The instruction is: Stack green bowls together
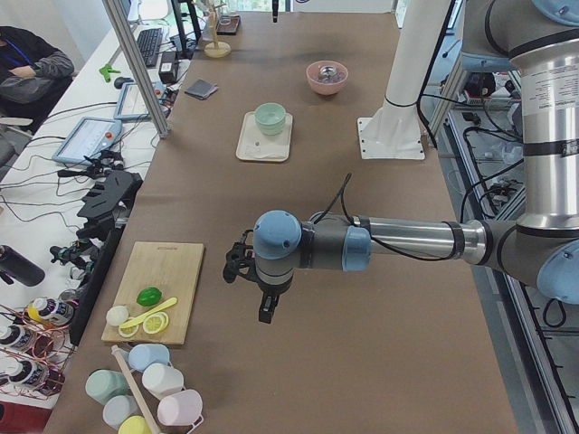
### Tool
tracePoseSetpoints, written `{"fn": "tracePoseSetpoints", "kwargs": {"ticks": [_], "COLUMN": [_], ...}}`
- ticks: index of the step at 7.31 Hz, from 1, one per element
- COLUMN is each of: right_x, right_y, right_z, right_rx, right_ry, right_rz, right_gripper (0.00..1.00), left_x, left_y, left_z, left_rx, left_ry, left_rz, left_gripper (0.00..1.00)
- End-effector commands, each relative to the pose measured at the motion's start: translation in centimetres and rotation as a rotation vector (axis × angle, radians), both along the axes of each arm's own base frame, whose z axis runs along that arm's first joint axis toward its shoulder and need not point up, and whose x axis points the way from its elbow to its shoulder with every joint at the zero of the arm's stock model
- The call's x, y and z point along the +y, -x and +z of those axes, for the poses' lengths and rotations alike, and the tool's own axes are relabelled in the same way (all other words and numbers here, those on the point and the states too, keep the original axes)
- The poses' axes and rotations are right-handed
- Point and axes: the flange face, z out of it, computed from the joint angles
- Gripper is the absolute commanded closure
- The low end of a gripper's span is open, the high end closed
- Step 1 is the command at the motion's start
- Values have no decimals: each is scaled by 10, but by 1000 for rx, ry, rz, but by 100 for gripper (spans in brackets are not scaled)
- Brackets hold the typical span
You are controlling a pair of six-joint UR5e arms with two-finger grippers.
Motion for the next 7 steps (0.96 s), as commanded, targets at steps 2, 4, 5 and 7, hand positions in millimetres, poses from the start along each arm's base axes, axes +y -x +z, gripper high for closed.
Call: {"fn": "tracePoseSetpoints", "kwargs": {"ticks": [2,4,5,7], "right_x": [72,78,77,74], "right_y": [-54,-63,-64,-62], "right_z": [83,83,74,68], "right_rx": [46,32,31,24], "right_ry": [97,100,85,75], "right_rz": [-7,17,21,21], "right_gripper": [0,0,0,0], "left_x": [-1,-7,-5,-2], "left_y": [0,0,0,1], "left_z": [-2,-12,-27,-43], "left_rx": [0,-2,-4,-7], "left_ry": [-1,-24,-54,-89], "left_rz": [-4,-3,-2,0], "left_gripper": [1,1,1,1]}}
